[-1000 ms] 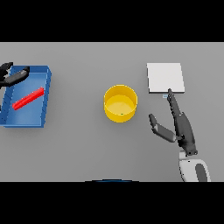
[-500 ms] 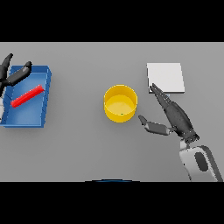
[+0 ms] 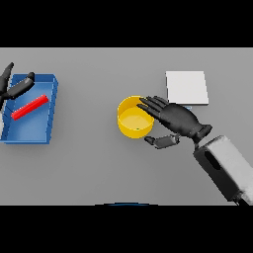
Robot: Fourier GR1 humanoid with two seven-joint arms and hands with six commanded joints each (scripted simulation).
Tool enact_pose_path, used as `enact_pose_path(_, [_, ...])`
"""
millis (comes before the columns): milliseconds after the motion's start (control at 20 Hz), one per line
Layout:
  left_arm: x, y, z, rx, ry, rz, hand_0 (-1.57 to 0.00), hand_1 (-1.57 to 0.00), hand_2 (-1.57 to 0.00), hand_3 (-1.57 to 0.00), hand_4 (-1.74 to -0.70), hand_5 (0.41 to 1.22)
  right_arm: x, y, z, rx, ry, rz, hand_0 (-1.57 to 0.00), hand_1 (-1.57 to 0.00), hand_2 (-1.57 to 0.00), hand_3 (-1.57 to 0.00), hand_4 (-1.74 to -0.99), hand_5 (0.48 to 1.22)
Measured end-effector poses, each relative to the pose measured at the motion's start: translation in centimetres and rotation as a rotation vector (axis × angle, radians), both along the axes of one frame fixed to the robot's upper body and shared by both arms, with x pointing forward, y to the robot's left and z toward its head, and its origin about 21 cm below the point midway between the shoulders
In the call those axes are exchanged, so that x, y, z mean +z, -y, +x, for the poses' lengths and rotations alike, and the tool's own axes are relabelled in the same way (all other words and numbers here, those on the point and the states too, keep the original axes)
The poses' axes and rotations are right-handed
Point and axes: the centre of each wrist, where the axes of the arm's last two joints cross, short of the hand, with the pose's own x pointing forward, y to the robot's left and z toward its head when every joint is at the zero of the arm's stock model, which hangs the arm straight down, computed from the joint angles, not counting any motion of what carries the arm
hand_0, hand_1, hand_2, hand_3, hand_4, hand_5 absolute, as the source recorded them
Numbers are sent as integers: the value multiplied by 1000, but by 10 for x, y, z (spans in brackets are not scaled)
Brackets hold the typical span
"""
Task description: Pick up the red beaker and tilt it to pour out 1 green nut into yellow bowl. Pick up the yellow bowl and place it on the metallic measuring scale.
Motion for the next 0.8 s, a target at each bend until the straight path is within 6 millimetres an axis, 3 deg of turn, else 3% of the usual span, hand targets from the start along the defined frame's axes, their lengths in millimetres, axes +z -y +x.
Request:
enact_pose_path(400, [7, 0, 1, 1, -3, -8, 1, 1, 1, 1, -808, 696, -9, -30, 25, 174, -70, -215, 1, 1, 1, 1, -1161, 658])
enact_pose_path(800, [3, -4, 0, -7, -10, 11, 1, 1, 1, 1, -802, 703, -19, -53, 41, 200, -133, -388, 1, 1, 1, -4, -1184, 676])
